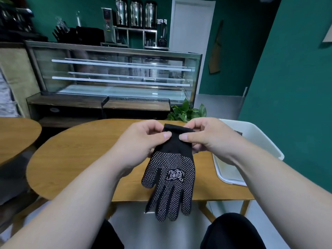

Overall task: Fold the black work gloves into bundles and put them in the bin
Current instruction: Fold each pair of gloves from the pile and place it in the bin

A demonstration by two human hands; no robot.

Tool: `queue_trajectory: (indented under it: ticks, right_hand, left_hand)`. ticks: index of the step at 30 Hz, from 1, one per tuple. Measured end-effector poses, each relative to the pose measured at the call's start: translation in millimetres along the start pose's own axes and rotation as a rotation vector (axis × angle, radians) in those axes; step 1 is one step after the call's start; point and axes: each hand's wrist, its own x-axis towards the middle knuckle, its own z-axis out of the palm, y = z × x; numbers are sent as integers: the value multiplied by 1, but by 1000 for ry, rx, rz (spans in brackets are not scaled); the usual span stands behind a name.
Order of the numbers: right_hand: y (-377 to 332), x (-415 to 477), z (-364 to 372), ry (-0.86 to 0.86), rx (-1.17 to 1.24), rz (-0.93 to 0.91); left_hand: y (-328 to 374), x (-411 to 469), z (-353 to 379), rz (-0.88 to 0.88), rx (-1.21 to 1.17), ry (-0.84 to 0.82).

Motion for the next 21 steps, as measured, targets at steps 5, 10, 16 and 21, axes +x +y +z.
queue_trajectory:
  ticks: [5, 10, 16, 21]
  right_hand:
    - [20, 12, 12, 164, 2, 42]
    - [41, 19, 15, 88, -152, 30]
    - [63, 28, 16, -57, -93, 92]
    - [76, 34, 13, -191, 12, 151]
  left_hand:
    - [-22, 12, -5, -42, 208, 42]
    - [-37, 19, -13, -67, 272, -91]
    - [-57, 28, -12, -95, 287, -183]
    - [-70, 34, -19, -185, 198, -242]
